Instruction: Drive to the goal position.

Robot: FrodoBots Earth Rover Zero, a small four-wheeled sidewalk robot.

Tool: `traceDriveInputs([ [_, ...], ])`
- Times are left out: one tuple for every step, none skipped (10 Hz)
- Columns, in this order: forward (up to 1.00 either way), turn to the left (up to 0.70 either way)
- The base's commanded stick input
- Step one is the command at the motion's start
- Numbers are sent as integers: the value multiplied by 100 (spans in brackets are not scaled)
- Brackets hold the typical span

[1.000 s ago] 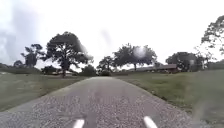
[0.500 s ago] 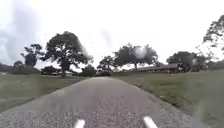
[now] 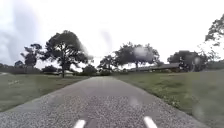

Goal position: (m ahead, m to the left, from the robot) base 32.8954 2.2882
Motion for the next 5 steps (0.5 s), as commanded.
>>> traceDriveInputs([
  [70,0],
  [70,0],
  [70,0],
  [70,0],
  [70,0],
])
